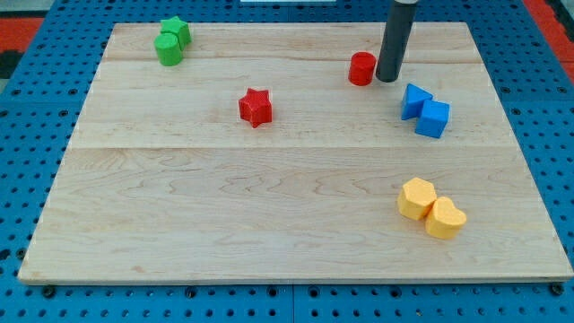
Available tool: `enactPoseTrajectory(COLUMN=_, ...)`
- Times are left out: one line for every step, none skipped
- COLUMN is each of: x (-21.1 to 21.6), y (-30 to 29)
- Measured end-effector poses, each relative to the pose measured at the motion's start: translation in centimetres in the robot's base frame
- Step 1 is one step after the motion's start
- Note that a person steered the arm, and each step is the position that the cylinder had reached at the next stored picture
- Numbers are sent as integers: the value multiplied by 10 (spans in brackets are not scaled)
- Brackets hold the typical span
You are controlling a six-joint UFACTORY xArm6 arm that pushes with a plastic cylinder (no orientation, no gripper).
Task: Place the red circle above the triangle
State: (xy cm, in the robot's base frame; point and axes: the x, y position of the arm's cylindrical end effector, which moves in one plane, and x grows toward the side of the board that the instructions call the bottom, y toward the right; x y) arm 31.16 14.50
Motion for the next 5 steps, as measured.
enactPoseTrajectory(x=19, y=0)
enactPoseTrajectory(x=24, y=-66)
enactPoseTrajectory(x=20, y=-71)
enactPoseTrajectory(x=-4, y=-18)
enactPoseTrajectory(x=-35, y=-11)
